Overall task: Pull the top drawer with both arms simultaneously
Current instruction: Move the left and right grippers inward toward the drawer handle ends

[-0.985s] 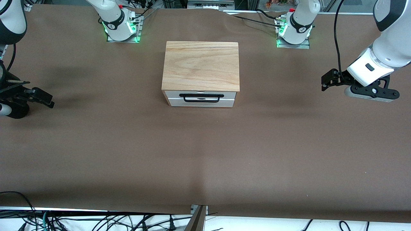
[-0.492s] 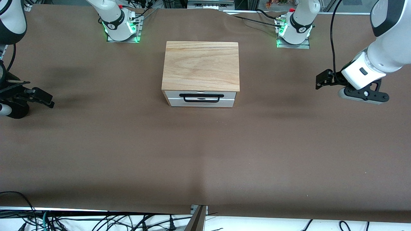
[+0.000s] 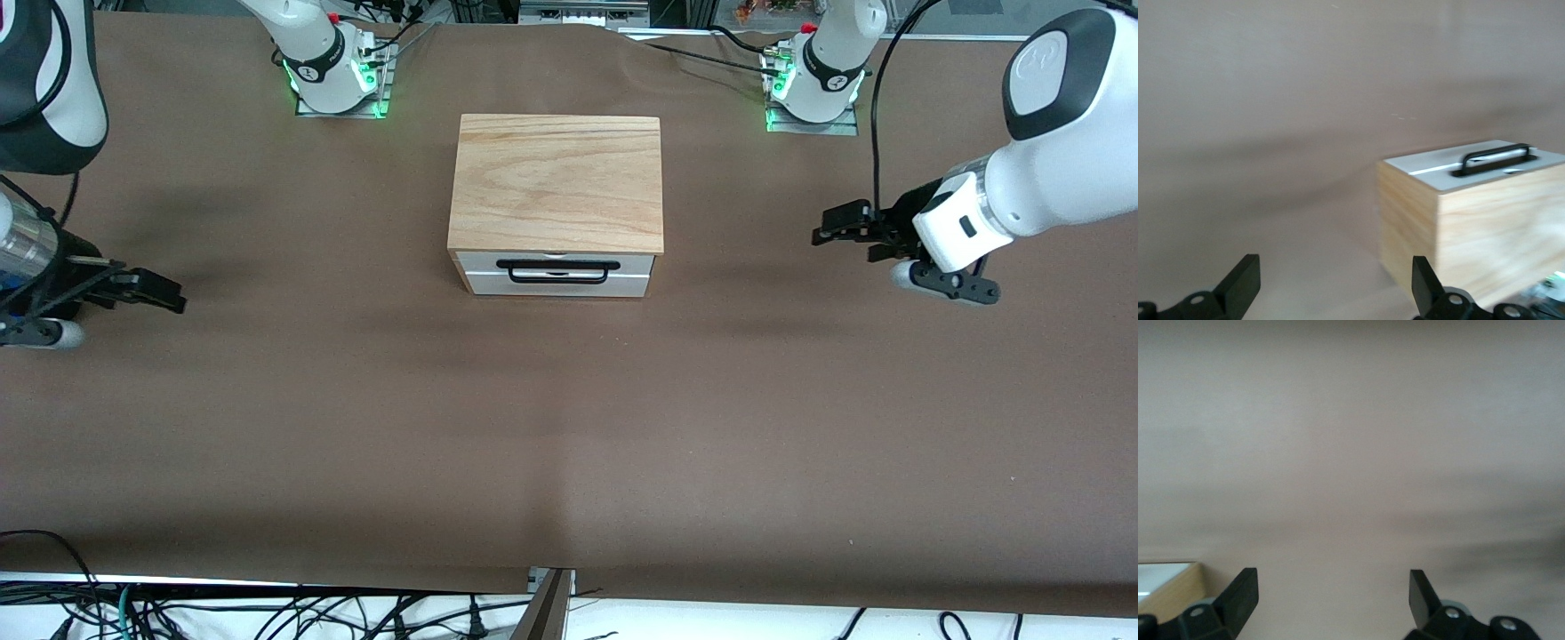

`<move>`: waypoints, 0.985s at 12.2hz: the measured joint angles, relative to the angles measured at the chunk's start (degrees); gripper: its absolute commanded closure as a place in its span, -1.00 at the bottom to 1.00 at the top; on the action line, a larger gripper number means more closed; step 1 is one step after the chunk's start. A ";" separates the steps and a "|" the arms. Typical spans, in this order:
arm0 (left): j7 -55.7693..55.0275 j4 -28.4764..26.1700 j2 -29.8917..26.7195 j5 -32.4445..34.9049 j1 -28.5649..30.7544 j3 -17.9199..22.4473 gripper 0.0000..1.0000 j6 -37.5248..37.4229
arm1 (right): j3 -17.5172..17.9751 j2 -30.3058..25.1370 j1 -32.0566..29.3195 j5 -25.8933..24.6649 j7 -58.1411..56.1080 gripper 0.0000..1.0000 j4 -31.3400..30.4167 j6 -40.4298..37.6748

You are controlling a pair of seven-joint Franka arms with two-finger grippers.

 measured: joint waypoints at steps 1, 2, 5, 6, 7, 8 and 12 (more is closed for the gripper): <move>0.87 0.00 1.37 -3.83 -0.26 -0.17 -1.00 -0.01 | 0.05 0.75 0.07 3.87 0.00 -1.00 -0.05 0.00; 2.43 0.00 3.13 -7.09 -0.68 -0.38 -1.00 0.01 | 0.06 1.58 0.03 8.13 0.00 -1.00 -0.16 -0.03; 10.73 0.02 9.90 -18.76 -1.91 -0.53 -1.00 1.76 | -0.03 5.02 -0.20 22.63 -1.87 -1.00 -0.99 -0.05; 13.31 0.04 12.16 -22.25 -2.50 -0.53 -1.00 2.47 | -0.08 6.29 -0.29 27.64 -3.96 -1.00 -1.52 0.00; 15.64 0.06 14.40 -25.77 -3.49 -0.57 -1.00 2.93 | -0.13 7.62 -0.47 33.21 -6.82 -1.00 -2.35 0.03; 18.28 0.09 16.58 -29.32 -5.05 -0.63 -1.00 3.62 | -0.19 8.89 -0.68 39.42 -10.78 -1.00 -3.76 0.07; 28.79 0.12 24.18 -42.75 -10.81 -0.71 -1.00 7.75 | -0.28 12.02 -0.73 59.35 -30.40 -1.00 -14.02 1.94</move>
